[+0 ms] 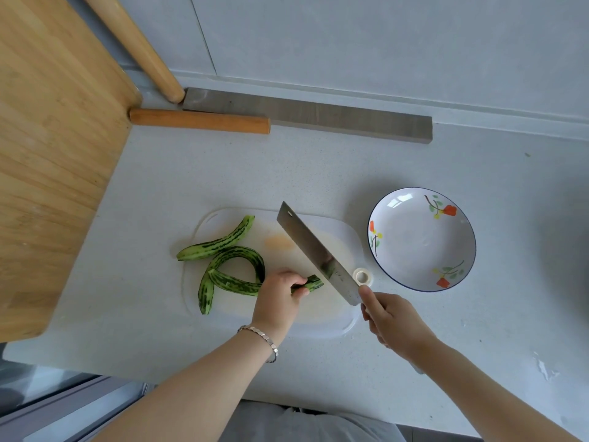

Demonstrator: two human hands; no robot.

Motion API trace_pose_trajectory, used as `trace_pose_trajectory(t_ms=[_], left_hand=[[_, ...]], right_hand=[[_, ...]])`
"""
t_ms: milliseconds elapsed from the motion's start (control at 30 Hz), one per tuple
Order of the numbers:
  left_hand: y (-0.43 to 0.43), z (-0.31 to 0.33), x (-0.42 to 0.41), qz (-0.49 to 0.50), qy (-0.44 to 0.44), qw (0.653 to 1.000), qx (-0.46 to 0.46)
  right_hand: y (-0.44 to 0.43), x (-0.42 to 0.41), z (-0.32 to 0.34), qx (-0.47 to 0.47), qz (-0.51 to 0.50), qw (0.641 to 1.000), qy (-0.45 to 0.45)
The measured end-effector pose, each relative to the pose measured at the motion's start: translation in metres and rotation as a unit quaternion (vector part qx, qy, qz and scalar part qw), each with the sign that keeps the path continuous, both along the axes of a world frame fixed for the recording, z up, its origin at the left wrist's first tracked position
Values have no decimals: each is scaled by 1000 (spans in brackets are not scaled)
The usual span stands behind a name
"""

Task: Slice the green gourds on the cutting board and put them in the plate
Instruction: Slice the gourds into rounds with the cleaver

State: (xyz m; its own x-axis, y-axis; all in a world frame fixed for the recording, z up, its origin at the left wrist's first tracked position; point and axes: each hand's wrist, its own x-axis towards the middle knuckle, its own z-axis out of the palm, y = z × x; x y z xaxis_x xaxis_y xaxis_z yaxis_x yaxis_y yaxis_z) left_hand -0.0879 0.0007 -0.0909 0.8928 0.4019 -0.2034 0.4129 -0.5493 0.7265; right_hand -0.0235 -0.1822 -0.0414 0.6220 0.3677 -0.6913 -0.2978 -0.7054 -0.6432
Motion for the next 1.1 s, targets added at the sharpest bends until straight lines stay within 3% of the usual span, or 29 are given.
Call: trace_pose_trajectory(t_ms=[467,767,1100], left_hand=[[-1,-1,-1,-7,-9,1000,3],[5,-2,-11,-39,-40,998,33],[5,-5,-8,-27,-37,999,12]], right_hand=[[14,-2,-7,-58,81,994,-45],[6,-7,-11,-17,-7,1000,1],[4,-3,2,-30,41,998,-20]])
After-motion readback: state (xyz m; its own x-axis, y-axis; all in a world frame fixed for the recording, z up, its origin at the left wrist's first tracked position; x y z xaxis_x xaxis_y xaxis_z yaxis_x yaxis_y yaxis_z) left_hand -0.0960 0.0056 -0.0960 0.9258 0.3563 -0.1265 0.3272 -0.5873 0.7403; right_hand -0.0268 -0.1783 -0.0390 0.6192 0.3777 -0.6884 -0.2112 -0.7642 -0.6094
